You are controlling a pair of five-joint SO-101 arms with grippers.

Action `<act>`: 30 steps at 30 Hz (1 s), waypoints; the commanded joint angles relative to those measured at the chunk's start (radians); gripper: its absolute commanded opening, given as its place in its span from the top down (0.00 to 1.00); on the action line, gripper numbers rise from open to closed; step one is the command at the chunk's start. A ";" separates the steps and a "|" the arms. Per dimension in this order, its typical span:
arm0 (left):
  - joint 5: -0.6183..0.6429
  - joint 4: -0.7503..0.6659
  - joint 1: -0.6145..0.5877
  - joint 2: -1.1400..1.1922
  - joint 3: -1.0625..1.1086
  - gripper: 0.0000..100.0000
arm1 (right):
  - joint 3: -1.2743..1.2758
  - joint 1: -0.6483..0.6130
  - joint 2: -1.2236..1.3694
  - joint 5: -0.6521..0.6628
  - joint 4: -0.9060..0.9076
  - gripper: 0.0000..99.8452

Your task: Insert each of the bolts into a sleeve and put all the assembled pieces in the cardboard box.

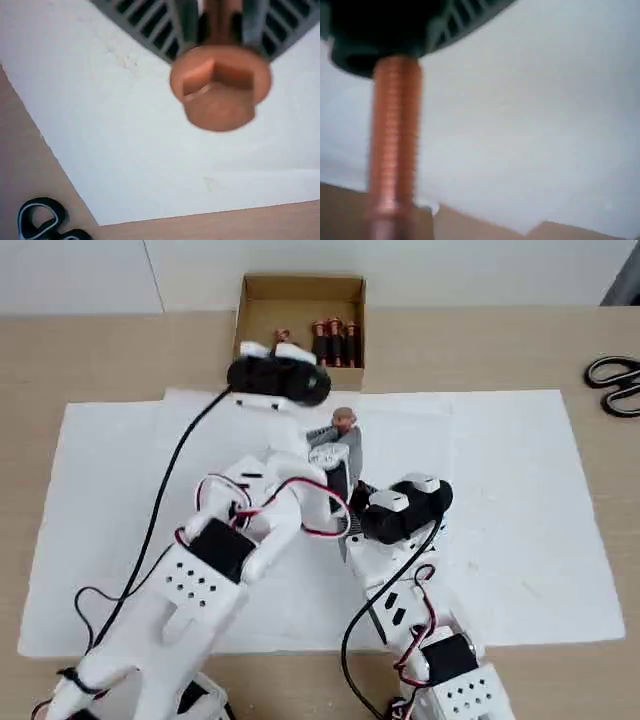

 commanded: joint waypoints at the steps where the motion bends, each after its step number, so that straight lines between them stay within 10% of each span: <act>1: 0.008 -0.048 0.006 -0.051 0.016 0.99 | -0.008 -0.008 -0.018 -0.012 0.004 1.00; 30: 0.008 -0.109 -0.020 -0.051 0.042 0.99 | -0.018 -0.012 -0.019 -0.012 0.007 1.00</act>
